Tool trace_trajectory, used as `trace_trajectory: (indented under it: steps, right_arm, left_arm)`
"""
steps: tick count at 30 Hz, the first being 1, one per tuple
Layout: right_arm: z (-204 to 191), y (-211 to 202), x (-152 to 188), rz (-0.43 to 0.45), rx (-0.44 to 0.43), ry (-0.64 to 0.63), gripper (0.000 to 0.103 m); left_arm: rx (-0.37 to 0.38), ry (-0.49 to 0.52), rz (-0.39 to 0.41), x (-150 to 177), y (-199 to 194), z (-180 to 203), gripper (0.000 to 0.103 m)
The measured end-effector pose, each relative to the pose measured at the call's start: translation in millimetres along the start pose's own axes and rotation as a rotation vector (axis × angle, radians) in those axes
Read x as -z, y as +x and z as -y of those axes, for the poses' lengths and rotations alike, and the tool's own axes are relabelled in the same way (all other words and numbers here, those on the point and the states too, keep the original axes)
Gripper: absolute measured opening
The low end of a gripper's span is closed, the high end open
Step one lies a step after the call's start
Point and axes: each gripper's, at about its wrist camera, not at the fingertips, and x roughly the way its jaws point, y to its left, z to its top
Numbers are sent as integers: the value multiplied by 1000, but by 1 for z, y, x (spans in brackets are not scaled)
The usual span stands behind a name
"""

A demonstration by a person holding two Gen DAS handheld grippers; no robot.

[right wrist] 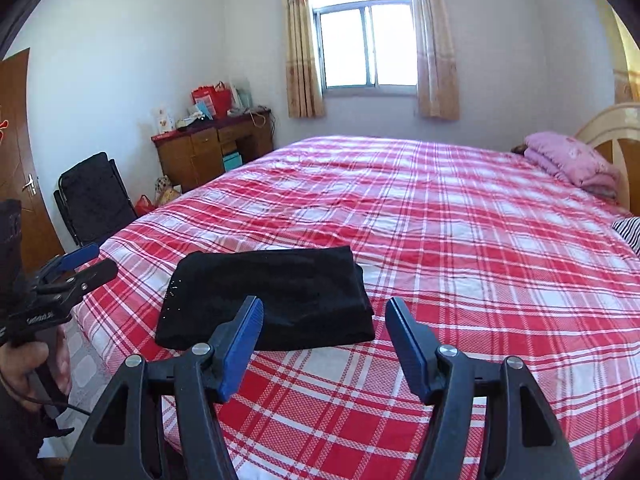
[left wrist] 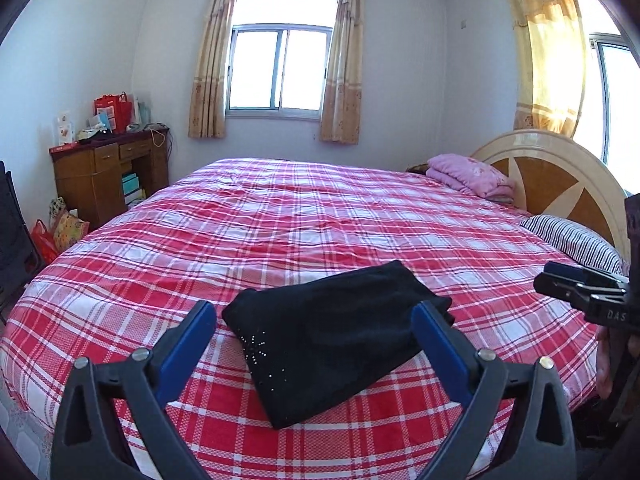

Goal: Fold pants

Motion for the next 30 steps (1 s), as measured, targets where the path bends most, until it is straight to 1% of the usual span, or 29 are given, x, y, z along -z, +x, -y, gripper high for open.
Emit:
trace_trajectory:
  steps: [3, 8, 16, 18, 20, 30]
  right_arm:
    - [-4, -5, -3, 18, 19, -23, 68]
    - [-9, -11, -4, 41, 21, -53, 69]
    - [-5, -13, -4, 49, 20, -33, 69]
    - [-5, -13, -4, 49, 20, -32, 69]
    - [-5, -13, -4, 47, 18, -32, 69]
    - [-9, -11, -4, 52, 27, -46, 71]
  left_arm:
    - [0, 3, 1, 1, 1, 1, 101]
    - [-6, 6, 2, 3, 0, 2, 101]
    - [-22, 12, -2, 3, -2, 3, 101]
    - [-21, 16, -2, 4, -2, 4, 103]
    - [-23, 23, -1, 4, -2, 6, 103]
    - [-43, 45, -32, 6, 2, 10, 103]
